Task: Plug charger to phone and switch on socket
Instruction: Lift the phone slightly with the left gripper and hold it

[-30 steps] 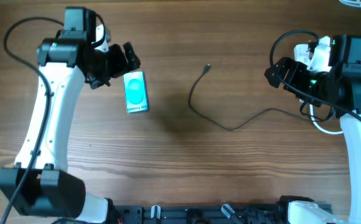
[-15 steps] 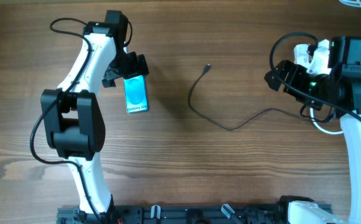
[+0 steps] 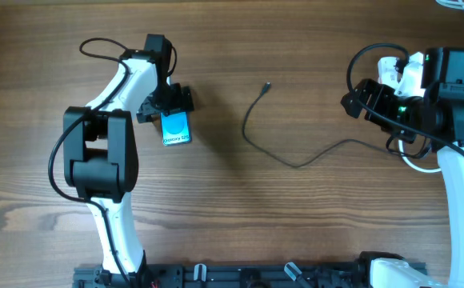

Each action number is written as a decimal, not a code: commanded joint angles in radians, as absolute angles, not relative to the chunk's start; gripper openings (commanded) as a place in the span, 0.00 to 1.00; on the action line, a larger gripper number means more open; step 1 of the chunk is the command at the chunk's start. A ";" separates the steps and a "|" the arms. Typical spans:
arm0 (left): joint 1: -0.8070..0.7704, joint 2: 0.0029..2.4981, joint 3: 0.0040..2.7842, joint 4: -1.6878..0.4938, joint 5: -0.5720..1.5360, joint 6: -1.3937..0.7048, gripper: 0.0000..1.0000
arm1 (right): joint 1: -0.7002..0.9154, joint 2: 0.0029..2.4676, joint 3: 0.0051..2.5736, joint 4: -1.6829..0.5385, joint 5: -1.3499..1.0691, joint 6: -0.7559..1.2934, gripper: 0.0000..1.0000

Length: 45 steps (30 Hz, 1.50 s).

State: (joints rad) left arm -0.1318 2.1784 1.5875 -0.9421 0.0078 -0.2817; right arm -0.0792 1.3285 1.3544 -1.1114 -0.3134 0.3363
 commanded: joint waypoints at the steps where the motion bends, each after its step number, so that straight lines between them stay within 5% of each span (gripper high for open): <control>1: -0.138 2.195 1.550 -0.931 0.025 -0.262 0.99 | -0.076 1.321 1.366 -1.112 -0.290 0.332 1.00; 17: -0.173 2.195 1.550 -0.967 0.013 -0.270 0.93 | -0.076 1.321 1.366 -1.111 -0.284 0.332 0.99; 29: -0.173 2.195 1.550 -0.953 0.007 -0.270 0.64 | -0.076 1.321 1.366 -1.111 -0.276 0.332 1.00; 45: -0.172 2.178 1.706 -1.093 0.006 -0.270 0.65 | -0.076 1.321 1.366 -1.109 -0.254 0.332 1.00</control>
State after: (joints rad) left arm -0.1658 2.1796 1.6711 -1.0821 -0.0025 -0.2649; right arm -0.0788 1.3285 1.3544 -1.1110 -0.2752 0.3363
